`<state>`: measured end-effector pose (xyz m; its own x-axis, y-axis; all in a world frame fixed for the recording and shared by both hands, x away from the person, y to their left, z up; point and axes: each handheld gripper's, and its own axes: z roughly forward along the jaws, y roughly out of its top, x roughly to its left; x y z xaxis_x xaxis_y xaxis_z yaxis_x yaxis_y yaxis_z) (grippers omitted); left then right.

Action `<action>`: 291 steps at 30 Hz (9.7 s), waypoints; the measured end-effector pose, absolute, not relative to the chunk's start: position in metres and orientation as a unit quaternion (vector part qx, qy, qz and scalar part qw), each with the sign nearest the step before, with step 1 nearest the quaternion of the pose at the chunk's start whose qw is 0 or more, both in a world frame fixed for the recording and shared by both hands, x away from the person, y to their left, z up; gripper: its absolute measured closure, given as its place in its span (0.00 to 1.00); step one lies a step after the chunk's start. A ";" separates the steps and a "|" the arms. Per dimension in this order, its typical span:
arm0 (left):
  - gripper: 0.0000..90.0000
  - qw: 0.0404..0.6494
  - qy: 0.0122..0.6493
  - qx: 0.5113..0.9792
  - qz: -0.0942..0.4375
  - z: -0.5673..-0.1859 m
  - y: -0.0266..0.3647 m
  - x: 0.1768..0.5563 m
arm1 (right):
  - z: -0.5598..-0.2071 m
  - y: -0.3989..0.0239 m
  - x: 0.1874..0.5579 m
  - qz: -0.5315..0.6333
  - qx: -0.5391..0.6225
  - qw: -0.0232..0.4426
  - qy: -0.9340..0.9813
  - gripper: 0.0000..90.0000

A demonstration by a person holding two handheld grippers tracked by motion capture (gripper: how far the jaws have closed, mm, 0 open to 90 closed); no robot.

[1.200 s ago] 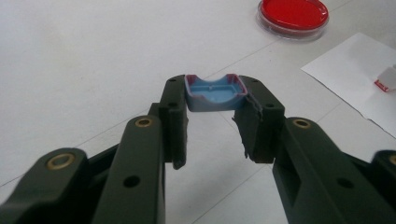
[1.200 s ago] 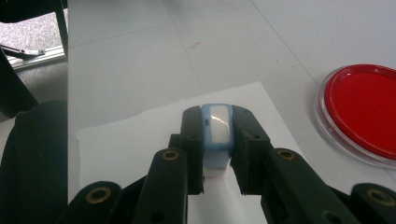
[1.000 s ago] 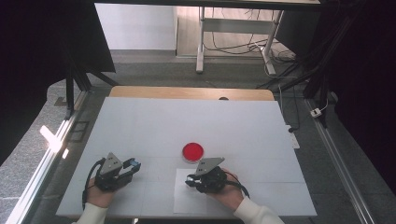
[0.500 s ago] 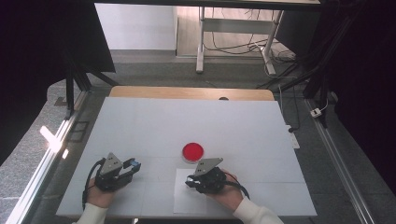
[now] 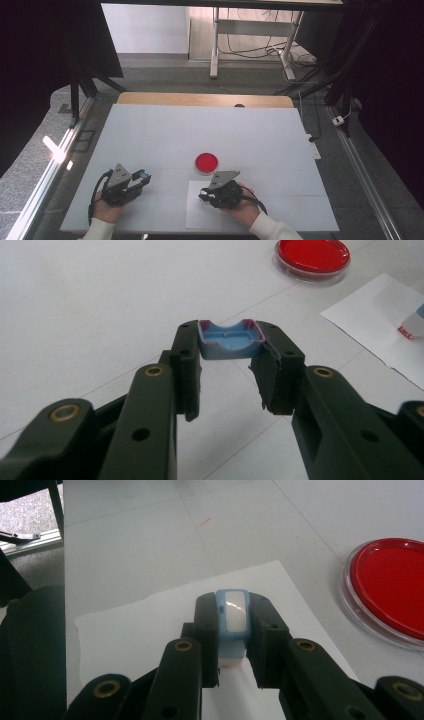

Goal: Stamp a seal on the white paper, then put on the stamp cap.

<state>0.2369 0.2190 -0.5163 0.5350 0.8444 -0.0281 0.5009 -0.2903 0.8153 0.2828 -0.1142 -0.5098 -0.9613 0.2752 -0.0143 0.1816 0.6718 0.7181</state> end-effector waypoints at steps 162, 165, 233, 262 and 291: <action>0.72 0.407 0.413 0.788 0.207 -0.517 0.197 0.244 | -0.454 -0.183 0.312 0.564 0.241 0.102 0.783 0.84; 0.72 0.407 0.409 0.791 0.206 -0.517 0.194 0.245 | -0.454 -0.183 0.312 0.564 0.241 0.101 0.783 0.84; 0.72 0.417 0.325 0.827 0.193 -0.511 0.107 0.273 | -0.454 -0.178 0.311 0.565 0.237 0.100 0.784 0.84; 0.72 0.420 0.298 0.837 0.186 -0.513 0.068 0.284 | -0.457 -0.174 0.310 0.560 0.241 0.102 0.786 0.84; 0.71 0.425 0.283 0.839 0.186 -0.514 0.043 0.289 | -0.459 -0.169 0.307 0.554 0.262 0.113 0.782 0.84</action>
<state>0.2890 0.0426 -0.5139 0.7708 0.6331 0.0717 0.3167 -0.4783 0.8191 0.3074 -0.1689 -0.4594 -0.8371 0.5352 0.1132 0.2839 0.2481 0.9262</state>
